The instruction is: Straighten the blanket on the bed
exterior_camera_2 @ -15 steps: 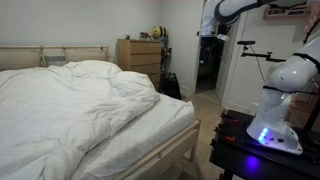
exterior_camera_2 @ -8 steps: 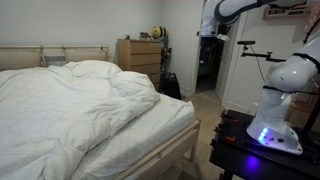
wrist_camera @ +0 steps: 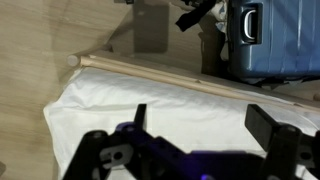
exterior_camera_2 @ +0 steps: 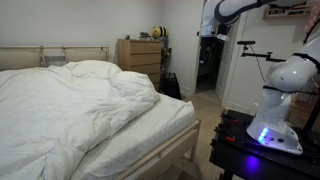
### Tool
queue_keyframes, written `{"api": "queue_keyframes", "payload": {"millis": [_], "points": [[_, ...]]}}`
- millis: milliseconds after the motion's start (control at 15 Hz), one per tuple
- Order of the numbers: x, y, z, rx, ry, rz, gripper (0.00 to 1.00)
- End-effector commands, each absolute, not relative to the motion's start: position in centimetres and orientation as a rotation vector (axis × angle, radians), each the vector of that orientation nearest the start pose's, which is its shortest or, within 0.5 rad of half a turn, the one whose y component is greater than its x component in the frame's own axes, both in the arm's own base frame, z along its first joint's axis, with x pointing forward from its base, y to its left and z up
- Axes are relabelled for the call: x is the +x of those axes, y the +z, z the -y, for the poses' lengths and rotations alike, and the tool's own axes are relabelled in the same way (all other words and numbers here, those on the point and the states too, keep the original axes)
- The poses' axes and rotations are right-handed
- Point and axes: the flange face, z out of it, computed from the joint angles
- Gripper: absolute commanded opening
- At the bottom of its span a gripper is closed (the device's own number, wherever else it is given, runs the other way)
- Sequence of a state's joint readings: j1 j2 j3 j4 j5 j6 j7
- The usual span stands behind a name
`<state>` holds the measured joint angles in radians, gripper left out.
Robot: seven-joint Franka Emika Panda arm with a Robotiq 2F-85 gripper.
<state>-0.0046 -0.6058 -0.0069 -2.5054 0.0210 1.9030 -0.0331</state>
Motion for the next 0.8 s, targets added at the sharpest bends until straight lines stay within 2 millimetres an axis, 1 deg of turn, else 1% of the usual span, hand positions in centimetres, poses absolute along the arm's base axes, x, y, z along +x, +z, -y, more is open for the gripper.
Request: {"api": "queue_keyframes", "payload": {"millis": [0,333,600,733], "points": [[36.6,48.8,0.3,-3.118,-0.005,0.025,1.00],[36.8,48.6,0.2,-3.119,0.005,0.019,1.00],[38.0,48.2,-0.1,-3.135,-0.066,-0.003,1.00],[38.9,47.6,-0.4,-3.140,-0.099,0.010,1.00]]}}
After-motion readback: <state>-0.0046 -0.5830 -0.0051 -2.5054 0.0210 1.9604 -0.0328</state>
